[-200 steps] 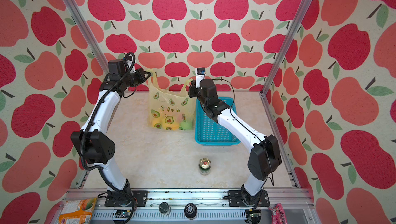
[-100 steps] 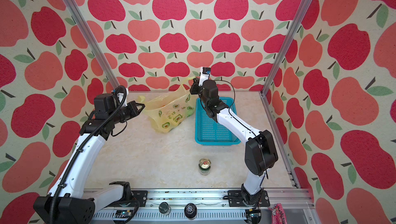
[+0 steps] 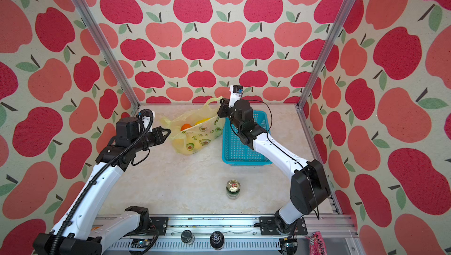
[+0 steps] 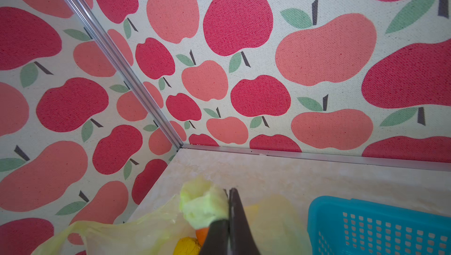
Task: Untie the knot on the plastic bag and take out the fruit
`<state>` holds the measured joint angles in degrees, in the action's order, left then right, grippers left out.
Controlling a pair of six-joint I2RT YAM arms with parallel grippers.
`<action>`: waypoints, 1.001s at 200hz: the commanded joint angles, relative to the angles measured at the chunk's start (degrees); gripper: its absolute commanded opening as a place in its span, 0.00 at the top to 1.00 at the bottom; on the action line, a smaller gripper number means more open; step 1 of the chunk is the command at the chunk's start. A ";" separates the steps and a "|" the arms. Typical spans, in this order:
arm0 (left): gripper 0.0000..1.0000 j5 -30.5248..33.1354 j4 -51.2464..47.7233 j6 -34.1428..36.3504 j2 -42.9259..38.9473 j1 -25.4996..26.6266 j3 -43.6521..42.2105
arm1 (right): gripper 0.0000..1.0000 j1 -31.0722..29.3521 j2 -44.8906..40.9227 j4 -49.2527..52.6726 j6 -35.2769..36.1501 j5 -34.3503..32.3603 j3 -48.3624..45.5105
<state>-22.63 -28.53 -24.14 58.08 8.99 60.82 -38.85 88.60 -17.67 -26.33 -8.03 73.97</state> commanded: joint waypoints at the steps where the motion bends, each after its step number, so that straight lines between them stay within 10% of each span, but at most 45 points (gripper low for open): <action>1: 1.00 8.70 -7.25 1.82 -4.01 0.05 4.22 | 1.00 -1.28 -2.63 2.68 -0.33 -0.86 -0.27; 58: 1.00 14.90 -5.39 -1.05 -0.49 -1.54 3.62 | 1.00 0.73 10.64 7.52 5.98 0.34 14.48; 117: 1.00 10.40 -2.40 4.43 21.25 -3.07 26.88 | 1.00 3.34 25.32 16.96 9.27 8.35 37.59; 168: 1.00 9.67 -9.72 7.68 31.10 -4.03 47.18 | 1.00 4.55 28.38 15.82 9.27 13.69 46.54; 200: 1.00 8.25 -5.76 7.75 28.35 -4.78 41.51 | 1.00 4.44 24.64 13.80 8.10 13.46 39.61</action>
<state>-12.80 -34.89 -18.00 88.38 4.80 106.19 -34.48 116.44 -1.93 -18.06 4.19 118.32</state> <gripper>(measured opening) 0.046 0.044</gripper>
